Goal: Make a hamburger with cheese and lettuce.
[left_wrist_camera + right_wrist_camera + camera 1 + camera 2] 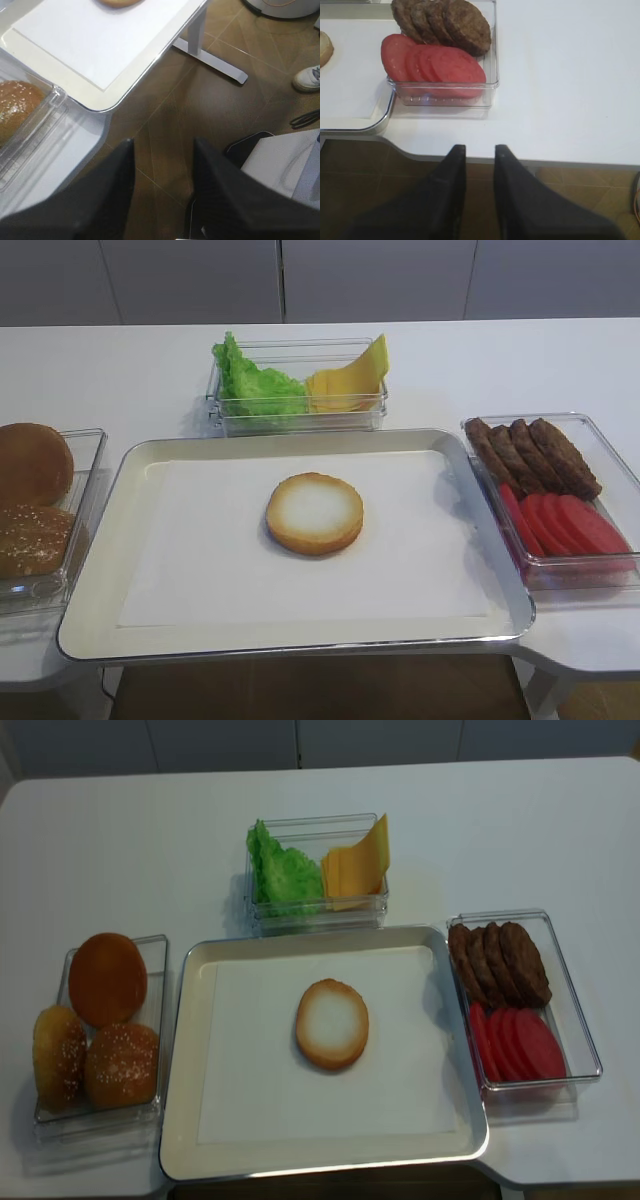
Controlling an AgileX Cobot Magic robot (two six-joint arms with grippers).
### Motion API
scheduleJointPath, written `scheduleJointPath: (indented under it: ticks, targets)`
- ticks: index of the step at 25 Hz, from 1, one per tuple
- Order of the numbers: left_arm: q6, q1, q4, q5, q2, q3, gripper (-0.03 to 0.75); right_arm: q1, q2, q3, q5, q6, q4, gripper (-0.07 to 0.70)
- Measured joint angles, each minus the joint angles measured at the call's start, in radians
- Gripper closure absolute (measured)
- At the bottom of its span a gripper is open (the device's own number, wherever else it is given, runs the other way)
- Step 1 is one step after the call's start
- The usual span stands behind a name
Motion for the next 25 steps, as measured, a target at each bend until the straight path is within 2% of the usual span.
scheduleJointPath:
  ticks: [6,12,20,25]
  targets:
    - [0.017,0.000,0.000,-0.034,-0.058,0.043,0.424,0.000,0.000,0.000,0.000,0.000,0.000,0.461]
    - [0.017,0.000,0.000,-0.054,-0.060,0.134,0.424,0.000,0.000,0.000,0.000,0.000,0.000,0.461]
    - [0.014,0.000,0.002,-0.065,-0.060,0.140,0.424,0.000,0.000,0.000,0.000,0.000,0.000,0.461]
    - [-0.027,0.000,0.027,-0.066,-0.060,0.140,0.424,0.000,0.000,0.000,0.000,0.000,0.000,0.461]
